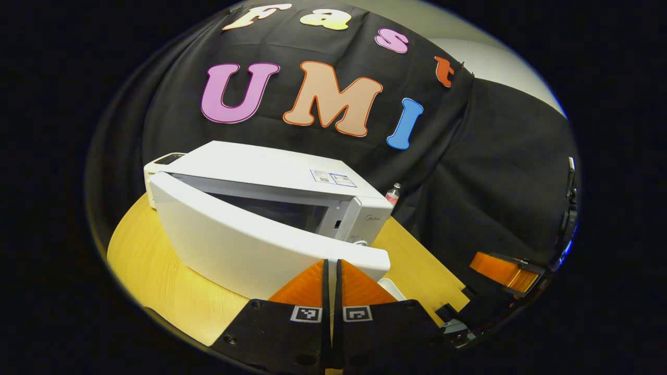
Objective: Open the microwave oven with the left hand, put the food in, and close the microwave oven.
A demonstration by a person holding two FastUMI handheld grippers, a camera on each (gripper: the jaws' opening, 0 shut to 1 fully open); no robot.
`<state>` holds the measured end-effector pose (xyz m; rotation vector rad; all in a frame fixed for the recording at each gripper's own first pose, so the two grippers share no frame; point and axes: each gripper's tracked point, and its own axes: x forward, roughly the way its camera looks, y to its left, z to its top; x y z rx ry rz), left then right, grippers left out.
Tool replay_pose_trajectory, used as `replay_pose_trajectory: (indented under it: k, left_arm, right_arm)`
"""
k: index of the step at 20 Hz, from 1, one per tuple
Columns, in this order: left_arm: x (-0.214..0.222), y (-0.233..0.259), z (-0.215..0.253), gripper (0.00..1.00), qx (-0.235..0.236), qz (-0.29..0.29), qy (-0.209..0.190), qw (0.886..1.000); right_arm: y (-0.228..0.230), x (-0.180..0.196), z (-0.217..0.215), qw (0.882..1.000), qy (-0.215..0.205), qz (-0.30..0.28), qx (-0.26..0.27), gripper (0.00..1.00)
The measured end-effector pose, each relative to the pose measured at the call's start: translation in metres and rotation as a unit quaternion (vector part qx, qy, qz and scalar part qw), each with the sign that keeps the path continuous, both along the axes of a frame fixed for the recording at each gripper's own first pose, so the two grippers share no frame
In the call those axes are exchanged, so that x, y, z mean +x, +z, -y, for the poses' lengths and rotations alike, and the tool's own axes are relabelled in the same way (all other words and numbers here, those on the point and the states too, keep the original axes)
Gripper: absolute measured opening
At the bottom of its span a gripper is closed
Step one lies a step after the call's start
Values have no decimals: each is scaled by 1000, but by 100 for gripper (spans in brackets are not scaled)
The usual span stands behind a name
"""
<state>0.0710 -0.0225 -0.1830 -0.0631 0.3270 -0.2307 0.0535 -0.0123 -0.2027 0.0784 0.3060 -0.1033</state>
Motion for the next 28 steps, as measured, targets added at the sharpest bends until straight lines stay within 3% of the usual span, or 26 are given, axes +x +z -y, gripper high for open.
replay_pose_trajectory:
  k: [7, 22, 28]
  left_arm:
    - [37, 3, 11, 0, 7, 12, 9, 1000]
    - [86, -1, 12, 1, 0, 5, 29, 1000]
    - [95, -6, 4, 1, 0, -3, 59, 998]
  right_arm:
    - [-6, 3, 1, 1000, 16, -7, -4, 92]
    - [-5, 1, 23, 1000, -22, 7, 16, 92]
    - [-8, 3, 28, 999, -33, 7, 25, 92]
